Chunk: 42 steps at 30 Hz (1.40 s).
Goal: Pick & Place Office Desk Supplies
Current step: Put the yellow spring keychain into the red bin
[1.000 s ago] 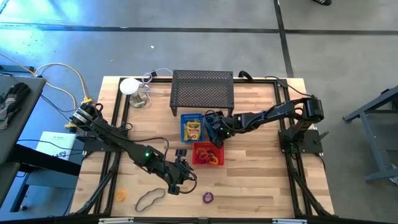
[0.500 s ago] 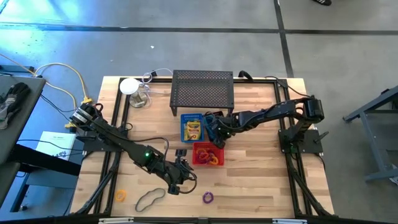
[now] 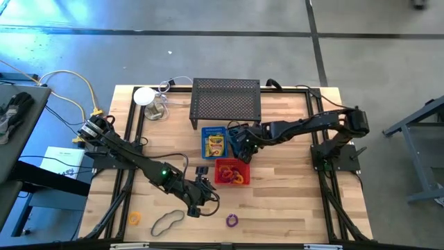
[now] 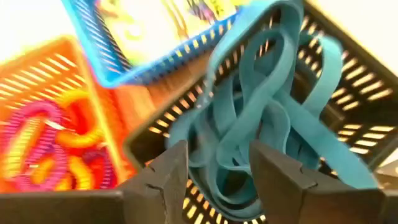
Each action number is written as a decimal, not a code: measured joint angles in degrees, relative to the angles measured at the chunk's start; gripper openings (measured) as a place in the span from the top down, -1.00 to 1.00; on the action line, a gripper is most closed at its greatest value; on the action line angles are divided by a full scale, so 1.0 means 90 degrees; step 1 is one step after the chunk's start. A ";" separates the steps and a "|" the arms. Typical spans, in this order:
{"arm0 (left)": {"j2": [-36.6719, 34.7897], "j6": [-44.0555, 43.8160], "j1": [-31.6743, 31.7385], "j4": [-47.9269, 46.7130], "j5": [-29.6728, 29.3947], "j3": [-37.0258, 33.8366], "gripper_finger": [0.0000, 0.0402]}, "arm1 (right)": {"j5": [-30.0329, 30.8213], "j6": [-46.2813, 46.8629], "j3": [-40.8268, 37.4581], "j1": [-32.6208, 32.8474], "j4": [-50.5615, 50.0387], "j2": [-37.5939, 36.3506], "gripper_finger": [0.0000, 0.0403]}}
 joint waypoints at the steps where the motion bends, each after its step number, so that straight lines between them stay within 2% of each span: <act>1: 0.0002 0.0000 0.0000 -0.0002 0.0002 0.0000 0.28 | 0.0001 -0.0002 0.0011 0.0024 -0.0002 -0.0072 0.22; 11: 0.0002 -0.0128 0.0000 -0.0150 0.0004 0.0000 0.28 | -0.0158 0.0057 0.0017 0.0194 -0.1080 -0.0733 0.33; 19: 0.0007 -0.0177 0.0000 -0.0262 0.0002 0.0000 0.28 | -0.0255 0.1058 0.0018 0.0311 -0.2591 -0.0969 0.43; 22: 0.0007 -0.0571 0.0002 -0.0426 0.0115 0.0000 0.28 | -0.0166 0.1375 0.0018 0.0485 -0.3176 -0.0966 0.47; 25: -0.0008 -0.1490 0.0002 -0.0934 0.0744 0.0000 0.28 | 0.0089 0.1755 0.0014 0.0791 -0.3546 -0.0966 0.51; 30: -0.0102 -0.3154 -0.0004 -0.1854 0.2092 0.0000 0.28 | 0.0531 0.2213 0.0014 0.1453 -0.3586 -0.0995 0.51; 33: -0.0100 -0.3953 -0.0151 -0.2403 0.2535 0.0000 0.28 | 0.0951 0.2325 0.0012 0.1864 -0.3442 -0.1013 0.51; 38: 0.0022 -0.3971 -0.0699 -0.3060 0.2502 0.0000 0.28 | 0.1788 0.2317 0.0006 0.2545 -0.2986 -0.1013 0.52; 42: 0.0276 -0.3772 -0.1228 -0.3284 0.2150 -0.0002 0.28 | 0.1863 0.2204 0.0006 0.2957 -0.2719 -0.1013 0.52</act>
